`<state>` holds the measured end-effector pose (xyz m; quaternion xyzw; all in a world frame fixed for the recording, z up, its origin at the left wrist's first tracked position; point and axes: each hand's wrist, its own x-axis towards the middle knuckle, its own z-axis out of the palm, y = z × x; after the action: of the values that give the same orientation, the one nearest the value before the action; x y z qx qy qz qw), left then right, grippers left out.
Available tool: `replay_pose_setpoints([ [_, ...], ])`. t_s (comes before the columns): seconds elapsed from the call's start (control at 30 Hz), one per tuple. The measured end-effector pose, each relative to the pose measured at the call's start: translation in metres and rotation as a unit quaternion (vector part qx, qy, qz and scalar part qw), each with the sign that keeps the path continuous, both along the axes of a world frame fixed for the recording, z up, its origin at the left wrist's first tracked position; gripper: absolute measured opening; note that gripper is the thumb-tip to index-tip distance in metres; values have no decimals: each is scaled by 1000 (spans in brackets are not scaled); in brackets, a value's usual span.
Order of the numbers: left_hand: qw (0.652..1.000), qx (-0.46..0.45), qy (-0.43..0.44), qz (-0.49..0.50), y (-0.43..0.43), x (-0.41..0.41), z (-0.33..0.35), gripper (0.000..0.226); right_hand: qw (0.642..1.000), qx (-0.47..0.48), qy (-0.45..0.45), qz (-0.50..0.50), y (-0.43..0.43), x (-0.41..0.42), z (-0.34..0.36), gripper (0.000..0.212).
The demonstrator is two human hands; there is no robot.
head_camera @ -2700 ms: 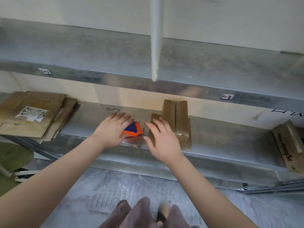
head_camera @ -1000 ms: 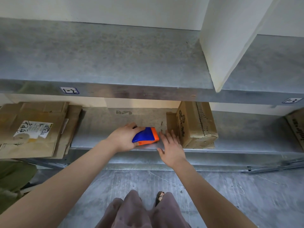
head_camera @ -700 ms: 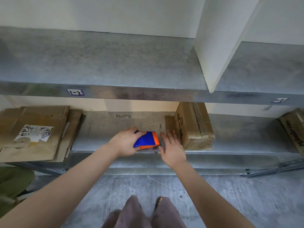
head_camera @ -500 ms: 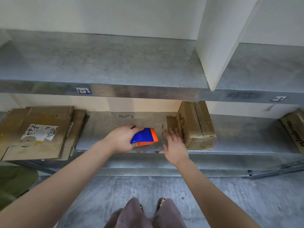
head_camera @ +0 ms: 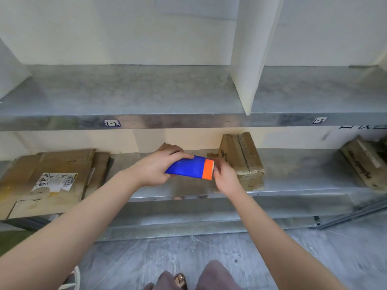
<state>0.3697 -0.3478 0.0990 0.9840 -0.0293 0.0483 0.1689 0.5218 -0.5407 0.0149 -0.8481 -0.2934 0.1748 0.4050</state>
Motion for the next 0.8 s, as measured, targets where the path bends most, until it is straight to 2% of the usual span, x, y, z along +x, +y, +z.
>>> replay_pose_setpoints([
  [0.2,999,-29,-25,9,-24,20,9,67,994,37,-62,-85,-44,15,35,13],
  [0.37,997,-60,-19,45,-48,29,-1,69,986,-36,-132,-99,-95,39,49,13],
  [0.63,989,-71,30,130,-63,18,-19,66,978,-120,-100,-136,-178,107,44,16],
  [0.8,978,-46,78,188,-64,10,-26,70,982,-156,-88,-57,-174,143,41,14],
])
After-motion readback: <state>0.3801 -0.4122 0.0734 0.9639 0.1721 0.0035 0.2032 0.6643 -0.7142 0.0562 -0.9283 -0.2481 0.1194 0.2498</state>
